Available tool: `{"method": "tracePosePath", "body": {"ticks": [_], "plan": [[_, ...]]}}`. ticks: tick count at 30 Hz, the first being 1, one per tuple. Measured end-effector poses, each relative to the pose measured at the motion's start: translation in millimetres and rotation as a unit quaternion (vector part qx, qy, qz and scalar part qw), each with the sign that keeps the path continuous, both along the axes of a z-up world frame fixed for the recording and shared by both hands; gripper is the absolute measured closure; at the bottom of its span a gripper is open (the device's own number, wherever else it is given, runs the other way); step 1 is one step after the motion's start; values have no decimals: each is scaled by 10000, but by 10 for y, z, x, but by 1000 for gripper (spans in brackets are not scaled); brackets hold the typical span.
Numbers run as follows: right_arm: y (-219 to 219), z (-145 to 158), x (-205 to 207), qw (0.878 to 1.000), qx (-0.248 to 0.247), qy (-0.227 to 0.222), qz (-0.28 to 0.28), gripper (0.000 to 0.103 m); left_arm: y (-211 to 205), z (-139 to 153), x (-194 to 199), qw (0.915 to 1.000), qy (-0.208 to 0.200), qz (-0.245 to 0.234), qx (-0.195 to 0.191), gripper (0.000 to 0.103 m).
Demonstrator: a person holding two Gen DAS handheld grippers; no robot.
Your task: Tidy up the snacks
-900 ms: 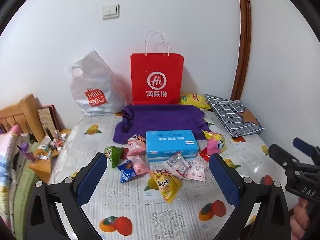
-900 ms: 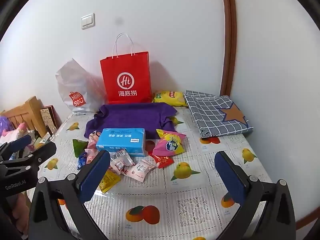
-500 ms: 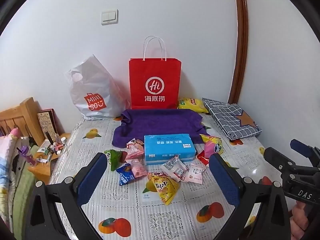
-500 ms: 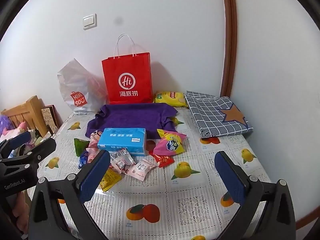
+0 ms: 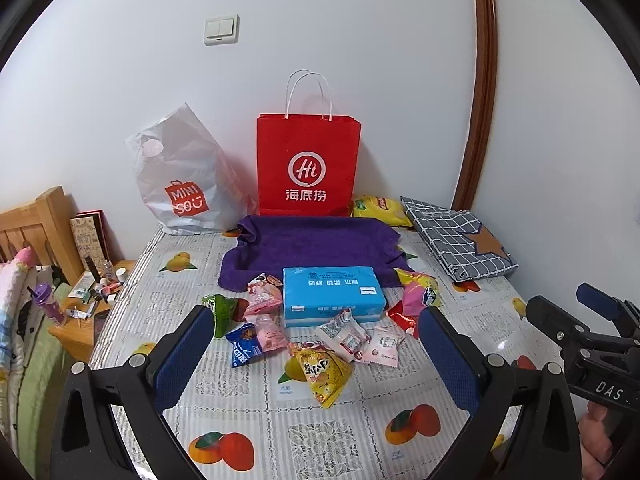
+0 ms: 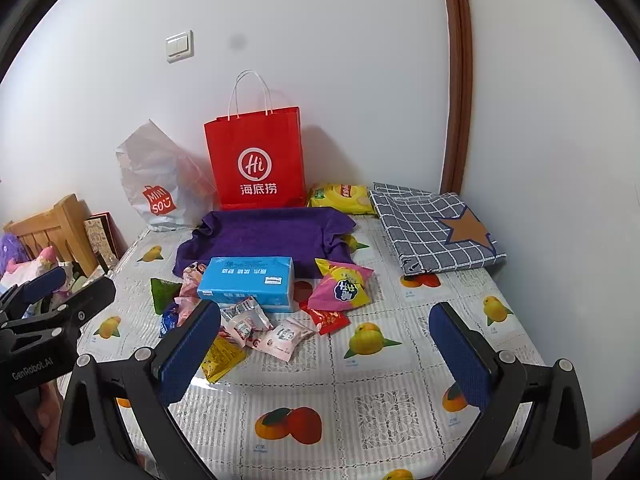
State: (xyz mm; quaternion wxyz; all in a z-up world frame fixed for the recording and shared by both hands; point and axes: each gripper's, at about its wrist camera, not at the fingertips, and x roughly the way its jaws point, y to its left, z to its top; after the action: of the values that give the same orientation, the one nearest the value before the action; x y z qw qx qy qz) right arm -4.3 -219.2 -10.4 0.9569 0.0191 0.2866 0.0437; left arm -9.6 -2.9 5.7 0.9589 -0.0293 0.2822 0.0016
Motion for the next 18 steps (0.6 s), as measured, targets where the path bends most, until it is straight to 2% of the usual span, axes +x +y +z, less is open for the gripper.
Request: {"method": "tracePosePath", "body": {"ticks": [6, 18], "plan": [[20, 10, -5, 10000, -42, 0, 45, 1, 33, -23, 11, 9999, 72, -15, -121, 0], [37, 4, -19, 10000, -26, -14, 64, 1, 32, 8, 4, 10000, -8, -41, -49, 0]]}}
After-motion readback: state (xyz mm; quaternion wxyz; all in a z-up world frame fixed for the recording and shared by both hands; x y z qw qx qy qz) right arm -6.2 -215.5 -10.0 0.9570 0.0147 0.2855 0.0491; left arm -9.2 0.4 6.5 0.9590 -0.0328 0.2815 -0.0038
